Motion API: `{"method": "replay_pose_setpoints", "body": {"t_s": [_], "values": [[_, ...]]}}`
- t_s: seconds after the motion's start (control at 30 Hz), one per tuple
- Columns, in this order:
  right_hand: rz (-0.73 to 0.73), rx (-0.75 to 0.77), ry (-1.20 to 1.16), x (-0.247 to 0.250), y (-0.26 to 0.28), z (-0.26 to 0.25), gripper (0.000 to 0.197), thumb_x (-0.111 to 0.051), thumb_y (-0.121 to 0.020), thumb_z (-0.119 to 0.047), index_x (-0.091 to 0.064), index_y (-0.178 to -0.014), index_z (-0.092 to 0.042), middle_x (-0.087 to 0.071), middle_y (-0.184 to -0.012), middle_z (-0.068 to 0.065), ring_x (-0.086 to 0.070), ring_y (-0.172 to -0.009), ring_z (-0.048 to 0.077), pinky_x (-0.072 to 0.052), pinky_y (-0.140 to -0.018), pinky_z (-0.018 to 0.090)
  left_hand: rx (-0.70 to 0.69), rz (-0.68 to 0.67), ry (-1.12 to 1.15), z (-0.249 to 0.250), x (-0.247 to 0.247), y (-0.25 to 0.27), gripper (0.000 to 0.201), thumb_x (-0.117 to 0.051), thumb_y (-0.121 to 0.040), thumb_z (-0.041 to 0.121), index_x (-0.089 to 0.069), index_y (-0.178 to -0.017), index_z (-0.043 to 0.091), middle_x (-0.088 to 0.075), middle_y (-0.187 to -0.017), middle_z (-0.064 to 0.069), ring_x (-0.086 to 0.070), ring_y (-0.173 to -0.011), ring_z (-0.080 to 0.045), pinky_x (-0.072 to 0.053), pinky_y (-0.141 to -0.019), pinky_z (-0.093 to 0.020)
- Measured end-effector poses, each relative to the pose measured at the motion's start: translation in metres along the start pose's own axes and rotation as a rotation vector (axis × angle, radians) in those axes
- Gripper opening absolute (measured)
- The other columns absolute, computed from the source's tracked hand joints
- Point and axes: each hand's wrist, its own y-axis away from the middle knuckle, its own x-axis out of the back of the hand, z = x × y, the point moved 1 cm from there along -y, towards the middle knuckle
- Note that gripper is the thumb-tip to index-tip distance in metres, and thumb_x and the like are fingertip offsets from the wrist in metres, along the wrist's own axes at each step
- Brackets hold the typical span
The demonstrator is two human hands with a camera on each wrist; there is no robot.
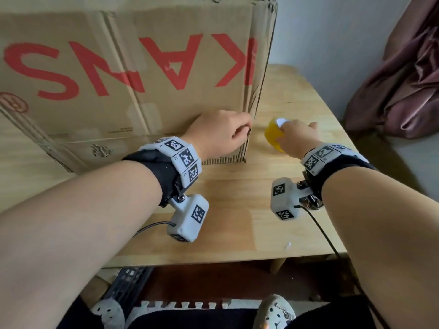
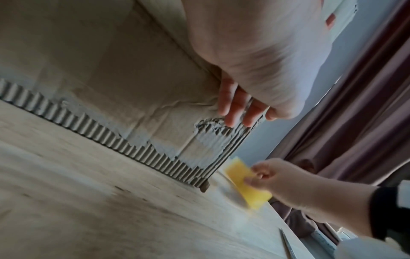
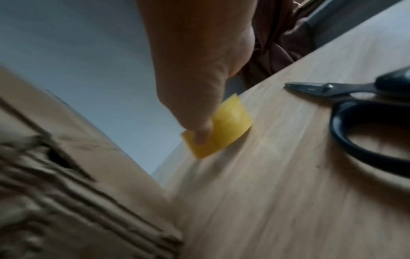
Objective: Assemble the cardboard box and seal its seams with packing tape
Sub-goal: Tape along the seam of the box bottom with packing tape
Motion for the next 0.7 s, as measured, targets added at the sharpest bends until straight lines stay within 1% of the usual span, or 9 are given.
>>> {"method": "replay_pose_setpoints", "body": {"t_s": [0.1,0.2,0.27,0.33,0.43,0.5,0.53,0.6,0.7], "values": [[0.063,0.022,-0.289,0.017,0.008,-0.011,0.025,-0.044,-0.1,-0.024,-0.052,-0.114,-0.006,-0.053,-0.096,0.01,-0.051,-0.088,0.029,-0.037,-0.08,0.035,0.021,-0.012,0.024,-0.001,0.002,0.0,0.022,-0.046,-0.095,0.019,-0.063,-0.109,0.015,-0.055,-0.081,0.007,-0.048,-0.069,-0.014,-0.048,-0.065,-0.035],[0.067,-0.016,-0.491,0.036,0.023,-0.026,0.027,-0.044,-0.1,-0.03,-0.055,-0.105,-0.006,-0.052,-0.089,0.01,-0.049,-0.081,0.026,-0.035,-0.066,0.031,0.1,-0.101,0.082,-0.004,0.002,0.003,0.026,-0.045,-0.095,0.019,-0.057,-0.118,0.019,-0.063,-0.105,0.002,-0.056,-0.079,-0.015,-0.05,-0.074,-0.037],[0.021,-0.048,-0.56,0.048,0.037,-0.032,0.029,-0.043,-0.099,-0.034,-0.055,-0.095,-0.007,-0.051,-0.085,0.011,-0.048,-0.081,0.025,-0.036,-0.065,0.03,0.148,-0.155,0.207,-0.003,0.004,0.007,0.028,-0.048,-0.094,0.018,-0.055,-0.121,0.016,-0.059,-0.117,-0.001,-0.059,-0.093,-0.018,-0.049,-0.085,-0.038],[-0.039,-0.052,-0.529,0.06,0.052,-0.039,0.033,-0.042,-0.099,-0.037,-0.057,-0.097,-0.008,-0.052,-0.091,0.014,-0.048,-0.084,0.026,-0.038,-0.071,0.031,0.21,-0.19,0.32,-0.002,0.007,0.015,0.029,-0.049,-0.096,0.022,-0.053,-0.123,0.013,-0.057,-0.12,-0.003,-0.056,-0.104,-0.02,-0.046,-0.091,-0.034],[-0.082,-0.085,-0.579,0.077,0.077,-0.056,0.039,-0.051,-0.093,-0.048,-0.059,-0.094,-0.009,-0.053,-0.086,0.01,-0.048,-0.082,0.027,-0.037,-0.066,0.031,0.355,-0.191,0.588,-0.003,0.02,0.034,0.034,-0.04,-0.1,0.034,-0.05,-0.127,0.015,-0.06,-0.114,0.003,-0.057,-0.098,-0.011,-0.045,-0.085,-0.02],[-0.103,-0.029,-0.772,0.084,0.092,-0.075,0.041,-0.059,-0.087,-0.05,-0.062,-0.088,-0.009,-0.054,-0.08,0.007,-0.048,-0.078,0.025,-0.038,-0.063,0.031,0.426,-0.157,0.774,-0.004,0.036,0.047,0.042,-0.034,-0.099,0.043,-0.051,-0.128,0.018,-0.059,-0.121,0.006,-0.053,-0.11,-0.008,-0.039,-0.099,-0.022],[-0.113,0.02,-0.864,0.085,0.097,-0.086,0.042,-0.062,-0.085,-0.05,-0.064,-0.09,-0.008,-0.058,-0.084,0.01,-0.052,-0.08,0.026,-0.042,-0.068,0.033,0.459,-0.13,0.844,-0.006,0.044,0.053,0.043,-0.033,-0.098,0.047,-0.053,-0.125,0.02,-0.058,-0.119,0.009,-0.051,-0.114,-0.007,-0.035,-0.104,-0.025],[-0.148,0.092,-1.015,0.088,0.104,-0.105,0.04,-0.066,-0.083,-0.046,-0.067,-0.091,-0.007,-0.064,-0.092,0.016,-0.058,-0.086,0.032,-0.048,-0.082,0.042,0.529,-0.083,0.939,-0.011,0.061,0.065,0.033,-0.037,-0.097,0.049,-0.059,-0.105,0.027,-0.062,-0.102,0.013,-0.056,-0.103,-0.005,-0.037,-0.098,-0.021],[-0.235,0.194,-1.141,0.094,0.107,-0.13,0.03,-0.066,-0.084,-0.037,-0.065,-0.088,-0.008,-0.065,-0.085,0.013,-0.061,-0.077,0.027,-0.05,-0.075,0.041,0.592,0.006,1.062,-0.024,0.076,0.079,0.028,-0.051,-0.092,0.047,-0.066,-0.088,0.024,-0.07,-0.084,0.001,-0.066,-0.086,-0.014,-0.048,-0.092,-0.028]]}}
